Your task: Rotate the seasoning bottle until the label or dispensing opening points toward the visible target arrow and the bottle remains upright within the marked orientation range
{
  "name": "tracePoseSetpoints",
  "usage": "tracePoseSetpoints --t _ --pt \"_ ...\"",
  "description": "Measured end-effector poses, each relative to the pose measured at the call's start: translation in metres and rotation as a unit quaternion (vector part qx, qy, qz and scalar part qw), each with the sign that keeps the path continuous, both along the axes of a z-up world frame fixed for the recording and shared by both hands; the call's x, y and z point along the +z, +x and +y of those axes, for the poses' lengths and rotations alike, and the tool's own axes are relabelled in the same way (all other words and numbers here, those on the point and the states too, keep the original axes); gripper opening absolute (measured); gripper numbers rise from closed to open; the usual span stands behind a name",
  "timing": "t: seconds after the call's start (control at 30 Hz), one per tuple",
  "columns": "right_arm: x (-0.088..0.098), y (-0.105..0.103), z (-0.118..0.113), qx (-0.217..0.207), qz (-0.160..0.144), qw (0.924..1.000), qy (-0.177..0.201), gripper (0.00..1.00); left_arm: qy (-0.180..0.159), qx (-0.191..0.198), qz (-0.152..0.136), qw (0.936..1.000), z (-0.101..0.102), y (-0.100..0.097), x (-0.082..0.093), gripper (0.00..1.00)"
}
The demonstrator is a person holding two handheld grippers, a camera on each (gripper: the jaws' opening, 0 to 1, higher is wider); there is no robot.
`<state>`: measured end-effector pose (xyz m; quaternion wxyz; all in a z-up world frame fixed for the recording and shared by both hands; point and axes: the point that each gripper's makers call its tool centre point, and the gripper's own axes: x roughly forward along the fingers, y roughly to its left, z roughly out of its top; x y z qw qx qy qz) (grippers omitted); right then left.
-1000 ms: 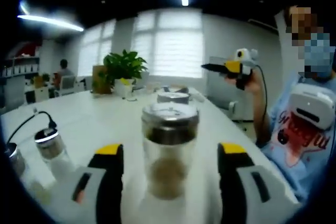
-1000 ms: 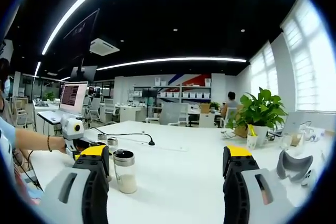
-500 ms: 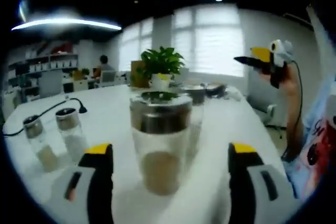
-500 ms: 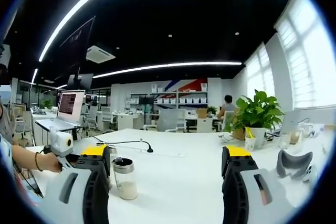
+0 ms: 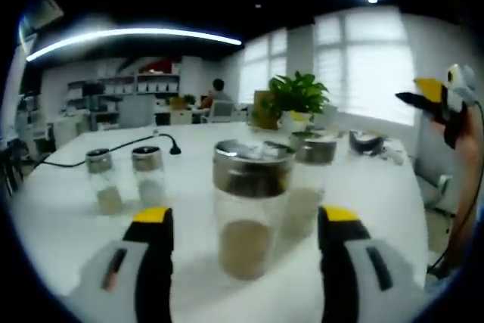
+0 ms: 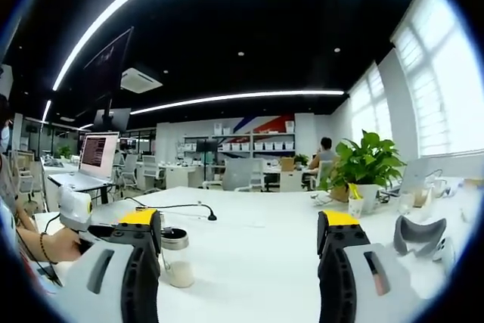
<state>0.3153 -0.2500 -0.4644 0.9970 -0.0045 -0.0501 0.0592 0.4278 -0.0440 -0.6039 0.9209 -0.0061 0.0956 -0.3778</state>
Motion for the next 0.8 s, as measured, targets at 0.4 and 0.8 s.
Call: tracePoseSetpoints --t 0.4,0.8 --pt "-0.002 0.0 -0.005 -0.006 0.004 0.9999 0.008 0.87 -0.005 0.034 -0.007 0.9994 0.005 0.013 0.003 0.63" --pt "-0.004 0.0 -0.005 -0.004 0.01 0.9999 0.005 0.86 0.01 -0.007 0.004 0.9999 -0.006 0.006 -0.011 0.43"
